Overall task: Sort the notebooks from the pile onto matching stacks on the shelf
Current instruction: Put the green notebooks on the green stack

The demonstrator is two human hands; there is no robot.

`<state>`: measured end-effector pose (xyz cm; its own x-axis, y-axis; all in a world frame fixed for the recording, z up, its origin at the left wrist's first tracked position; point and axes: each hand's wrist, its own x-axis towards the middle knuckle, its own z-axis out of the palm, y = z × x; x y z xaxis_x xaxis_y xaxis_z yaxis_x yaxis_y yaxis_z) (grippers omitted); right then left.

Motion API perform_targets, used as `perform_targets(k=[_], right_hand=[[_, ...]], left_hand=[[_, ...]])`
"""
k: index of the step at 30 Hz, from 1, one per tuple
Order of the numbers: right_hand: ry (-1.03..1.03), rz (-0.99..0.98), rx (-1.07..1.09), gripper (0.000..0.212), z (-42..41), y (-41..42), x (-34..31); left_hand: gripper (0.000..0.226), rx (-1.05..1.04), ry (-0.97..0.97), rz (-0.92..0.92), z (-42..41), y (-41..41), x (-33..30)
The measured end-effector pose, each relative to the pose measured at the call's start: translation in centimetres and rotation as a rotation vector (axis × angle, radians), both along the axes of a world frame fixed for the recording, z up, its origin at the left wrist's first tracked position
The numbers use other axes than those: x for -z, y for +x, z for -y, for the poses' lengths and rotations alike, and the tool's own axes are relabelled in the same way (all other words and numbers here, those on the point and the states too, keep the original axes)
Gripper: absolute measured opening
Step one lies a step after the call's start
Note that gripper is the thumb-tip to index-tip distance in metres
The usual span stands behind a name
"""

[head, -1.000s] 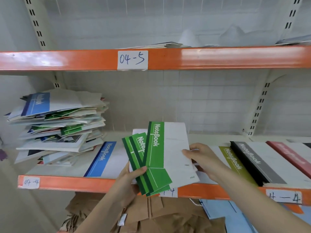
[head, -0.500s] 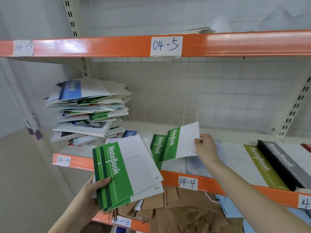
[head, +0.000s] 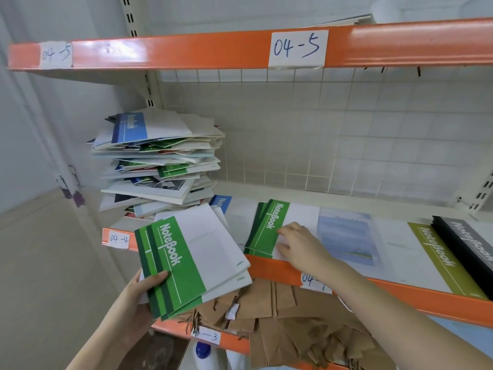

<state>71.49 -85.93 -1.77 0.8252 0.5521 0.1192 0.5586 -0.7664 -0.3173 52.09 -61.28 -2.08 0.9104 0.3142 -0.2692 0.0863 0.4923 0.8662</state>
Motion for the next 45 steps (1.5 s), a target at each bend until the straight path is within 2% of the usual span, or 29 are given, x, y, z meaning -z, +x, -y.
perform_targets(k=[3, 7, 12, 19, 22, 25, 27, 30, 32, 38, 42, 45], right_hand=[[-0.029, -0.011, -0.084, 0.048, -0.6, -0.5, 0.9], [0.013, -0.018, -0.117, 0.043, -0.1, -0.4, 0.8], [0.028, -0.008, -0.120, 0.036, 0.9, -0.5, 0.3], [0.054, -0.060, -0.111, 0.038, 1.0, -1.1, 0.4], [0.052, -0.102, -0.106, 0.037, 0.9, -1.2, 0.0], [0.174, -0.102, -0.062, 0.036, 0.0, -1.9, -0.9], [0.324, -0.222, -0.036, 0.039, -1.0, -2.9, -1.8], [0.490, -0.575, -0.039, 0.042, -2.3, -4.2, -2.5], [0.538, -0.672, -0.037, 0.044, -2.7, -4.5, -2.2], [0.586, -0.623, 0.060, 0.011, -2.4, -4.4, -2.6], [0.577, -0.588, 0.088, 0.009, -1.8, -4.2, -2.5], [0.586, -0.589, 0.120, 0.009, -1.4, -3.9, -2.3]], left_hand=[[0.040, 0.009, 0.004, -0.001, -0.2, 0.0, 0.1], [0.038, 0.007, -0.005, 0.013, -0.3, -0.1, 0.2], [0.038, 0.005, -0.006, 0.009, -0.4, -0.4, 0.4], [0.036, 0.008, -0.007, 0.001, -0.4, -0.2, 0.5], [0.048, 0.031, 0.015, -0.007, -0.3, 0.0, 0.4], [0.053, 0.067, 0.024, -0.005, 0.2, 0.1, 0.3], [0.053, 0.094, 0.030, 0.000, 0.8, 0.2, 0.2], [0.053, 0.128, 0.034, 0.017, 2.3, 0.4, 0.0], [0.041, 0.122, 0.019, 0.032, 3.2, 0.6, -0.2], [0.039, 0.114, -0.069, 0.041, 4.5, 0.8, 0.1], [0.042, 0.114, -0.083, 0.024, 4.7, 0.9, 0.4], [0.030, 0.064, -0.105, 0.007, 5.2, 1.3, 0.6]])
